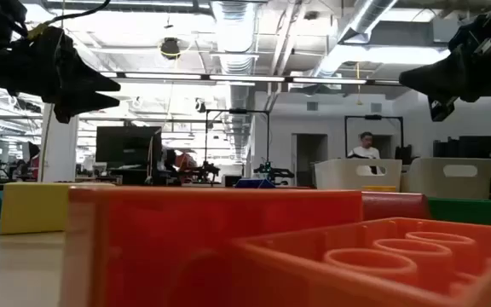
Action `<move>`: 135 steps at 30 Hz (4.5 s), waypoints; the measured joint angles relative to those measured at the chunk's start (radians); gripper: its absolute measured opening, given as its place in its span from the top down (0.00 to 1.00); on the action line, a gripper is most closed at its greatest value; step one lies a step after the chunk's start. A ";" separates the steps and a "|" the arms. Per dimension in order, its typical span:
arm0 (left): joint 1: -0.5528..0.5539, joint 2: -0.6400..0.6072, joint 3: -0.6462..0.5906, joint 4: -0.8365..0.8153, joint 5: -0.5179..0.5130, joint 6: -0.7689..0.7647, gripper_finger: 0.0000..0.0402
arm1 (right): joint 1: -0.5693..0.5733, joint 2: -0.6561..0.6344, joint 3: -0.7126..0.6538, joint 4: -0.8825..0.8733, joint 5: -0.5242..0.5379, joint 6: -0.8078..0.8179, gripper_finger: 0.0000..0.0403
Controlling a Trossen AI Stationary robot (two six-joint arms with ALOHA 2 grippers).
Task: Sort blocks by size
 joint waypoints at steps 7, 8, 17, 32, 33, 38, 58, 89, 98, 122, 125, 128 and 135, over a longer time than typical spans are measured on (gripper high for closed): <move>0.000 0.000 0.000 0.000 0.000 0.000 0.47 | 0.000 0.000 0.000 0.000 0.000 0.000 0.90; 0.000 0.000 0.000 0.000 0.000 0.000 0.47 | 0.000 0.000 0.000 0.000 0.000 0.000 0.90; 0.000 0.000 0.000 0.000 0.000 0.000 0.47 | 0.000 0.000 0.000 0.000 0.000 0.000 0.90; 0.000 0.000 0.000 0.000 0.000 0.000 0.47 | 0.000 0.000 0.000 0.000 0.000 0.000 0.90; 0.000 0.000 0.000 0.000 0.000 0.000 0.47 | 0.000 0.000 0.000 0.000 0.000 0.000 0.90; 0.000 0.000 0.000 0.000 0.000 0.000 0.47 | 0.000 0.000 0.000 0.000 0.000 0.000 0.90; 0.008 0.000 0.000 0.003 -0.038 0.279 0.47 | 0.000 0.000 0.000 0.010 0.000 0.052 0.90; 0.009 0.000 -0.002 0.067 -0.056 -0.179 0.47 | 0.179 0.148 0.018 0.265 0.051 -0.005 0.90; 0.009 0.000 0.000 0.051 -0.050 -0.181 0.47 | 0.227 0.377 0.019 0.363 0.081 -0.010 0.90; 0.007 0.699 0.257 -0.069 0.352 0.008 0.47 | 0.119 1.091 0.350 0.318 0.216 -0.063 0.78; -0.013 0.810 0.326 -0.109 0.272 0.025 0.47 | 0.119 1.196 0.411 0.315 0.216 -0.067 0.67; -0.030 0.931 0.402 -0.105 0.197 0.058 0.47 | 0.118 1.270 0.473 0.311 0.216 -0.068 0.55; -0.033 1.216 0.547 -0.101 0.166 0.067 0.47 | 0.109 1.260 0.575 0.051 0.257 -0.034 0.36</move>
